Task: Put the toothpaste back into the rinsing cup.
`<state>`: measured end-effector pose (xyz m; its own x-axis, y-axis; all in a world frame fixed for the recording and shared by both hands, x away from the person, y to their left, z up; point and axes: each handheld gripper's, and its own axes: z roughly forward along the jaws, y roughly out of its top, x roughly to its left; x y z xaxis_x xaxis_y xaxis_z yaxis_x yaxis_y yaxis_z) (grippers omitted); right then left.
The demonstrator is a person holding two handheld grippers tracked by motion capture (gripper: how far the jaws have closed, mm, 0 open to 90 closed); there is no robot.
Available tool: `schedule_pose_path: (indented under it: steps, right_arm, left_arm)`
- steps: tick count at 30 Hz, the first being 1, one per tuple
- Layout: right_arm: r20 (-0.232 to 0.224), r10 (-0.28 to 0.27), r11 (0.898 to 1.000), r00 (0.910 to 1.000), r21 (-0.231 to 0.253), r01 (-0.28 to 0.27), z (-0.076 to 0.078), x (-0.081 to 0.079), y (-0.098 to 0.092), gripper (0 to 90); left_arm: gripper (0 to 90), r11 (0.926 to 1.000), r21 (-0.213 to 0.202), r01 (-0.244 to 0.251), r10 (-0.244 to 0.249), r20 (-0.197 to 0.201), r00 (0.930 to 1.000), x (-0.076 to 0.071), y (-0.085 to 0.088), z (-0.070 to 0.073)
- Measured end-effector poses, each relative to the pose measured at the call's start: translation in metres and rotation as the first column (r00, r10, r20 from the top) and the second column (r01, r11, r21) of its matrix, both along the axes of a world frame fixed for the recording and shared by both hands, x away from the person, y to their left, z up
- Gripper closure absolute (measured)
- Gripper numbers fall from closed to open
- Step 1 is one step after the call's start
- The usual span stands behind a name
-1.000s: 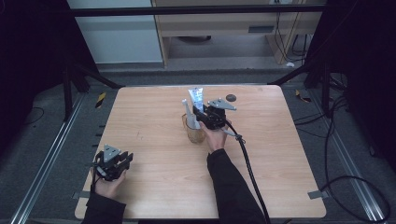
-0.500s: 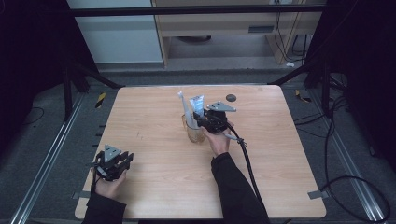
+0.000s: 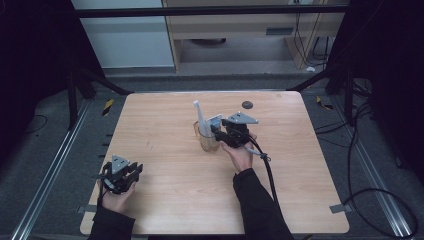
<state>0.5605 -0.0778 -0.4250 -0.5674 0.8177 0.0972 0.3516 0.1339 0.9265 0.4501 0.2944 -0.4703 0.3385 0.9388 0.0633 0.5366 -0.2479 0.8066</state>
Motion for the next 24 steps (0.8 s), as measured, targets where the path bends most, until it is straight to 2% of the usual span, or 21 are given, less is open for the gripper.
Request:
schedule_pose_path:
  steps: [3,6,10,12,16,20,24]
  right_arm:
    - [-0.005,0.010,1.000,0.9999,-0.020,-0.010,0.004,-0.010,-0.008,40.1]
    - [-0.029,0.007,0.999,0.9995,-0.048,-0.008,0.003,-0.021,-0.019,32.9]
    - [-0.083,-0.005,0.994,0.9966,-0.113,-0.005,-0.007,-0.035,-0.036,22.3]
    - [-0.089,-0.020,0.991,0.9959,-0.133,0.009,-0.014,-0.041,-0.047,18.3]
    - [-0.125,-0.057,0.988,0.9905,-0.149,0.038,-0.027,-0.056,-0.079,14.3]
    - [-0.134,-0.103,0.985,0.9857,-0.149,0.083,-0.036,-0.075,-0.113,13.2]
    - [-0.177,-0.139,0.984,0.9743,-0.133,0.117,-0.046,-0.088,-0.143,12.0]
  left_arm:
    - [72.8,1.0000,0.002,0.002,-0.002,0.001,1.0000,0.000,0.000,0.000]
    - [72.7,1.0000,0.003,0.003,-0.003,0.000,1.0000,0.000,-0.001,0.000]
    - [72.5,1.0000,0.002,0.004,-0.004,-0.003,1.0000,0.000,-0.001,0.000]
    - [72.0,1.0000,-0.001,0.010,-0.010,-0.007,0.9999,0.000,0.000,0.000]
    - [69.0,0.9999,-0.006,0.014,-0.014,-0.017,0.9998,0.002,0.001,-0.002]
    - [64.1,0.9998,-0.009,0.017,-0.017,-0.024,0.9996,0.003,0.002,-0.004]
    - [56.0,0.9998,-0.019,0.010,-0.011,-0.033,0.9994,0.005,0.003,-0.007]
